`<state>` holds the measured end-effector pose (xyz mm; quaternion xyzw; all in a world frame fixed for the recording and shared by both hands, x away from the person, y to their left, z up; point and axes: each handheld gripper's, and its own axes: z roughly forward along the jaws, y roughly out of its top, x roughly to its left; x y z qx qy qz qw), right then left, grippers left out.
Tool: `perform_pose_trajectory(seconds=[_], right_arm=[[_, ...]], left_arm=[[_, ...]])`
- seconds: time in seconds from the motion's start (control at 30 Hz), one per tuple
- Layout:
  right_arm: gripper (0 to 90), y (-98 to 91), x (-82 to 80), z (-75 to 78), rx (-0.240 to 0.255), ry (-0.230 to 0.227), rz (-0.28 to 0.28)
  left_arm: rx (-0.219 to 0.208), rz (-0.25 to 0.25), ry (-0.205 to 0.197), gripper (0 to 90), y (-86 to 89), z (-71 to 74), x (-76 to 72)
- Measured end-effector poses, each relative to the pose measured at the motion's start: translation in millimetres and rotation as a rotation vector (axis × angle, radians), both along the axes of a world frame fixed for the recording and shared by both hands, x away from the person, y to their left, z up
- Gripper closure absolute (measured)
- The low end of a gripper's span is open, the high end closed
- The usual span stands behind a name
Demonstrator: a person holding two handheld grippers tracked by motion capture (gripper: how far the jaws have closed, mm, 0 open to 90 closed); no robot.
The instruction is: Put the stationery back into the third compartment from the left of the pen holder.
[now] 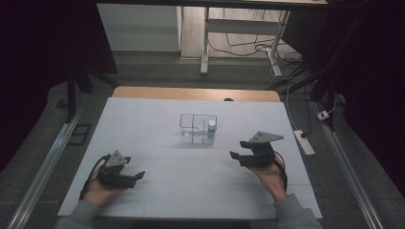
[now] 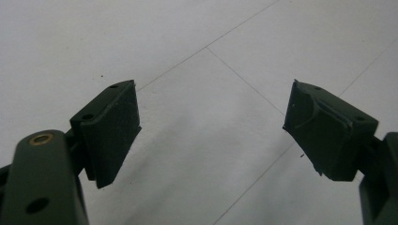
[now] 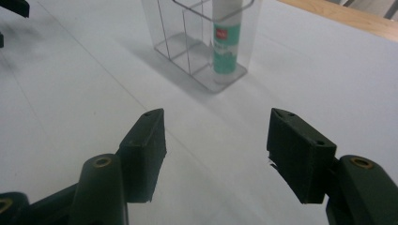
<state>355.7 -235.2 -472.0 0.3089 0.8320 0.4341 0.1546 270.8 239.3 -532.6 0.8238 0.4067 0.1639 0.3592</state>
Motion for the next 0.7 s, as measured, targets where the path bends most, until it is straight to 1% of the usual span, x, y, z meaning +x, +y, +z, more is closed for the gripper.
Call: perform_pose_trajectory(seconds=[0.1, 0.2, 0.33, 0.4, 0.53, 0.57, 0.63, 0.67, 0.7], right_arm=[[37.2, -12.2, -9.9, -3.7, 0.003, 0.0, -0.021], [37.1, -25.2, -18.4, -9.5, 0.011, 0.009, -0.042], [36.8, -41.7, -25.4, -16.5, -0.004, 0.016, -0.072], [36.7, -48.0, -27.8, -19.4, -0.003, 0.015, -0.074], [36.5, -56.2, -30.3, -24.1, -0.025, 0.014, -0.08], [36.4, -56.9, -30.5, -25.2, -0.023, 0.016, -0.081], [36.3, -58.2, -30.4, -26.1, -0.037, 0.018, -0.079], [36.2, -58.3, -29.8, -26.9, -0.033, 0.02, -0.078], [36.1, -58.4, -29.4, -27.1, -0.04, 0.022, -0.081]], left_arm=[[0.0, 0.0, -0.001, 17.9, -0.1, 0.2, -0.2], [-0.001, -0.002, 0.0, 18.0, -0.6, 0.0, -0.2], [0.003, -0.004, 0.0, 17.9, -1.4, 0.1, -0.3], [0.003, -0.004, -0.001, 17.9, -1.6, 0.2, -0.6], [0.002, -0.001, -0.001, 17.9, -1.9, 0.0, -0.6], [0.002, -0.001, 0.0, 17.9, -2.1, 0.0, -0.5], [0.002, -0.002, 0.0, 18.0, -2.2, -0.1, -0.5], [0.001, -0.001, 0.0, 17.9, -2.2, -0.1, -0.5], [0.002, -0.001, 0.0, 17.9, -2.2, -0.1, -0.5]])
